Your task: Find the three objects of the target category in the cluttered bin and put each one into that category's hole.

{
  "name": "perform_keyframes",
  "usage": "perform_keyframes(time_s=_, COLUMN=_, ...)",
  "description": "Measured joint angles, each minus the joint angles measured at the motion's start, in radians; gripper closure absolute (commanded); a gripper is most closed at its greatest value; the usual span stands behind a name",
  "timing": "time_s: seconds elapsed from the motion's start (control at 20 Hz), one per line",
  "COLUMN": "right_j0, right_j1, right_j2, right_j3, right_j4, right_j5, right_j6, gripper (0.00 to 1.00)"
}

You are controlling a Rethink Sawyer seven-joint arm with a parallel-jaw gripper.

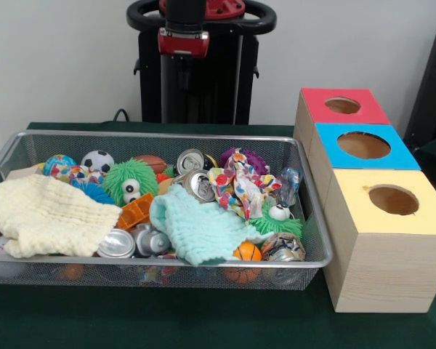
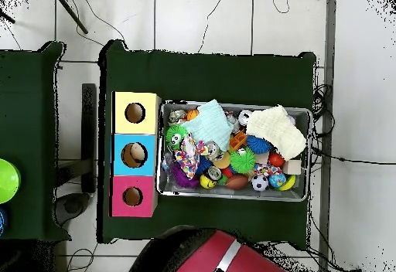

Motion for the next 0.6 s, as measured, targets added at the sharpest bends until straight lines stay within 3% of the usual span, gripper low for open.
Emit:
perform_keyframes(time_s=0.3, right_j0=0.004, right_j1=0.077, right_j2=-0.037, right_j3=-0.041, right_j4=0.013, right_j5=-0.057, right_j6=0.000, gripper=1.00)
perform_keyframes(time_s=0.6, right_j0=0.008, right_j1=0.183, right_j2=-0.090, right_j3=-0.082, right_j4=0.064, right_j5=-0.215, right_j6=0.000, gripper=1.00)
